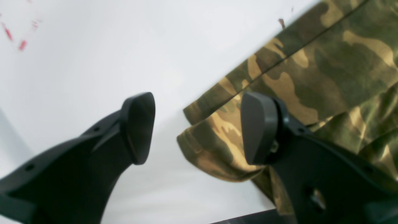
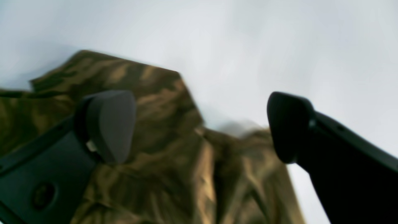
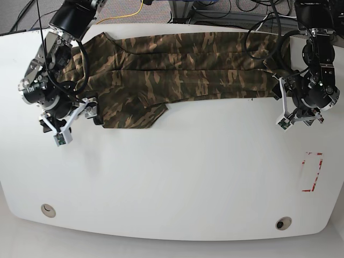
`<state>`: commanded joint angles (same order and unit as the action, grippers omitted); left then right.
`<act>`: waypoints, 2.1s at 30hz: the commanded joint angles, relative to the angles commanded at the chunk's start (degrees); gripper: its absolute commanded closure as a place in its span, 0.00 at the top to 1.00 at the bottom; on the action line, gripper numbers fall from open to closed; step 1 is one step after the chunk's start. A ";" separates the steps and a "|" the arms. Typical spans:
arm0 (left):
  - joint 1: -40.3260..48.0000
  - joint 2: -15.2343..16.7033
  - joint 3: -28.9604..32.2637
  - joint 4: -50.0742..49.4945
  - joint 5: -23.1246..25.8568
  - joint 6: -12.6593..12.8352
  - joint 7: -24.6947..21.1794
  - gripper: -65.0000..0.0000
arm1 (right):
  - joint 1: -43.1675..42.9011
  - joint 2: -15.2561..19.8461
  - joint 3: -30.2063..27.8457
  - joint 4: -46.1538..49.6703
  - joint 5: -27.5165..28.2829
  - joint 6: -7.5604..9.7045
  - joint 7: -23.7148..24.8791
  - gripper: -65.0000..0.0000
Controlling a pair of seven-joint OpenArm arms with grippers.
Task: Layout the t-shirt on the table in an organized manner, then fold the t-shirt properly
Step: 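Lower the folded edge onto the shirt and open both grippers, then grasp the strip's end with the right gripper and fold it inward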
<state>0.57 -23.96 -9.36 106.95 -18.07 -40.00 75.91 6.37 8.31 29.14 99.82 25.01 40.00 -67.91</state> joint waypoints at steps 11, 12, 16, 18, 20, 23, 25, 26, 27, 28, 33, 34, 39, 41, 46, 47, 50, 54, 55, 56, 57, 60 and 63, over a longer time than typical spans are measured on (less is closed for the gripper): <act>-0.44 0.00 -2.99 0.09 -0.09 0.00 0.00 0.62 | 2.90 0.70 -5.19 -15.91 0.00 0.00 9.14 1.00; -0.44 0.00 -3.16 0.09 -0.09 0.00 0.00 0.62 | 2.99 0.97 -5.71 -16.79 0.00 0.00 9.76 1.00; -0.44 0.00 -3.16 0.09 -0.09 0.00 0.00 0.62 | 2.90 1.49 -8.62 -20.13 0.00 0.00 13.45 1.00; -0.44 0.00 -3.25 0.09 -0.09 0.00 -0.09 0.62 | 2.81 1.85 -9.58 -20.92 0.00 0.00 14.24 1.00; -0.44 0.00 -3.25 0.09 -0.09 0.00 -0.09 0.62 | 2.73 2.02 -10.55 -21.27 0.00 0.00 14.59 1.00; -0.53 0.00 -3.25 0.09 -0.09 0.00 -0.09 0.62 | 2.55 1.93 -11.96 -21.27 0.09 0.00 14.59 1.00; -0.53 0.00 -3.16 0.09 -0.09 0.00 -0.09 0.62 | 2.46 1.93 -12.84 -21.27 0.26 0.00 14.59 1.00; -0.53 0.00 -3.16 0.09 -0.09 0.00 -0.09 0.62 | 2.29 1.93 -13.27 -21.27 0.26 0.00 14.59 1.00; -0.53 0.09 -3.16 0.00 -0.09 0.00 -0.09 0.62 | 1.93 1.93 -13.71 -21.27 0.26 0.00 14.59 1.00; -0.62 0.09 -3.08 0.00 0.00 0.00 -0.18 0.62 | 1.85 1.85 -14.07 -21.19 0.26 0.00 14.59 0.98; -0.62 0.18 -2.90 0.00 0.00 0.00 -0.18 0.62 | 1.76 1.85 -15.82 -21.10 0.26 0.00 14.68 0.63; -0.62 0.18 -2.90 0.00 0.00 0.00 -0.18 0.62 | 1.76 1.85 -16.09 -21.10 0.26 0.00 14.68 0.54; -0.62 0.26 -2.90 -0.09 0.00 0.00 -0.18 0.62 | 1.76 1.85 -16.35 -21.10 0.26 0.00 14.68 0.07; -0.62 0.26 -2.90 -0.09 0.00 0.00 -0.18 0.62 | 1.76 1.85 -16.44 -20.92 0.26 0.00 14.59 0.00; -0.62 0.26 -2.90 -0.26 0.00 0.00 -0.26 0.62 | 1.23 1.93 -16.44 -16.00 0.35 0.00 13.80 0.00; -0.70 0.26 -2.90 -0.26 0.00 0.00 -0.26 0.62 | 0.79 1.93 -16.35 -13.80 0.35 0.00 12.40 0.00; -0.70 0.26 -2.81 -0.26 0.00 0.00 -0.26 0.62 | 0.18 1.76 -16.09 -8.00 0.44 0.00 8.35 0.00; -1.14 0.44 -2.29 -0.35 0.00 0.00 -0.26 0.62 | -1.41 0.26 -16.00 0.44 0.44 0.00 3.43 0.00; -1.58 0.62 -1.67 -0.35 0.00 0.00 -0.26 0.62 | -1.85 -0.09 -16.00 2.73 0.44 0.00 2.20 0.00; -1.85 0.70 -1.32 -0.44 0.00 0.00 -0.26 0.62 | -2.20 -0.26 -15.91 4.31 0.44 0.00 1.41 0.00; -2.11 0.70 -0.79 -0.44 0.18 0.00 -0.26 0.62 | -2.73 -0.62 -15.91 6.95 0.44 0.00 0.09 0.00; -2.20 0.70 0.00 -0.44 0.09 0.00 -0.26 0.62 | -5.01 -1.49 -16.00 12.84 0.53 0.00 -3.69 0.00; -2.46 0.79 0.35 -0.44 0.09 0.00 -0.26 0.62 | -7.82 -2.99 -15.91 15.82 3.43 0.00 -6.07 0.00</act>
<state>-1.89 -23.16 -9.01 106.51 -17.98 -40.00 75.65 -1.45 5.32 13.23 115.65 28.44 40.00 -73.98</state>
